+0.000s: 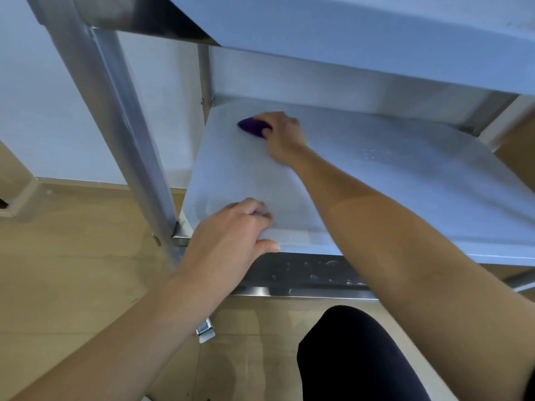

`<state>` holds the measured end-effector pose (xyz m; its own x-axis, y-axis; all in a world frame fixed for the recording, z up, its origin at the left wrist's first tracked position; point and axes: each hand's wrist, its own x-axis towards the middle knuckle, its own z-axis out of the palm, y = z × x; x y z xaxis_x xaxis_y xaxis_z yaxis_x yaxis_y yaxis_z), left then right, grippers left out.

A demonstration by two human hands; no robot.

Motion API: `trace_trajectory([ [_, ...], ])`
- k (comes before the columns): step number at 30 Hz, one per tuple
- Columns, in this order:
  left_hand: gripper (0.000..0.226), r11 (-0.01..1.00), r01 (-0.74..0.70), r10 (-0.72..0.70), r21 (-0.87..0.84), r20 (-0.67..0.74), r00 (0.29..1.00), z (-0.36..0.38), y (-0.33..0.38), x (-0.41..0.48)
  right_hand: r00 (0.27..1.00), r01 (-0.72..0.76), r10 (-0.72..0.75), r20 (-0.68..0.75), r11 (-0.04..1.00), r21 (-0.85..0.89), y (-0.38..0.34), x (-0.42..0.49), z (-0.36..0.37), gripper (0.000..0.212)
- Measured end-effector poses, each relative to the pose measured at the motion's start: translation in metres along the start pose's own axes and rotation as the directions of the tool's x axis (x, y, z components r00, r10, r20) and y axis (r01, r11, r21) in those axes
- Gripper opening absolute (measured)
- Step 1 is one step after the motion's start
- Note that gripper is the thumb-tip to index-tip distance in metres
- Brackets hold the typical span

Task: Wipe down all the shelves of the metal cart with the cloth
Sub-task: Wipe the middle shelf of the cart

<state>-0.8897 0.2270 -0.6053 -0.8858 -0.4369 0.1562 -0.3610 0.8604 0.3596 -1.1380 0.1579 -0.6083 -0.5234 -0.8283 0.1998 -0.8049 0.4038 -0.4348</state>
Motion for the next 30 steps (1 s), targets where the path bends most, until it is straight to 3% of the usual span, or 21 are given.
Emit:
trace_trajectory([
  [5,0.047,1.0,-0.002,0.002,-0.007,0.019,1.0,0.001,-0.001,0.002,0.975,-0.217,0.215,-0.052,0.975,-0.042,0.055,-0.015,-0.035,0.045],
  [7,0.048,1.0,0.01,-0.009,-0.023,0.017,1.0,0.001,-0.001,0.002,0.985,-0.17,0.168,-0.042,0.985,-0.038,0.041,-0.031,-0.031,0.043],
  [12,0.047,0.999,0.029,-0.029,-0.021,0.028,0.999,-0.001,-0.001,0.003,0.987,0.162,-0.162,0.004,0.987,-0.021,-0.009,-0.097,-0.006,0.042],
  [21,0.044,0.998,0.038,-0.041,0.053,0.052,0.998,-0.002,0.006,0.003,0.99,0.139,-0.14,0.029,0.99,0.018,-0.01,-0.114,-0.012,0.044],
  [30,0.066,0.984,-0.03,0.031,0.173,-0.001,1.0,0.005,0.026,0.02,0.999,0.01,-0.012,-0.032,0.998,-0.063,0.05,-0.117,-0.04,0.044],
])
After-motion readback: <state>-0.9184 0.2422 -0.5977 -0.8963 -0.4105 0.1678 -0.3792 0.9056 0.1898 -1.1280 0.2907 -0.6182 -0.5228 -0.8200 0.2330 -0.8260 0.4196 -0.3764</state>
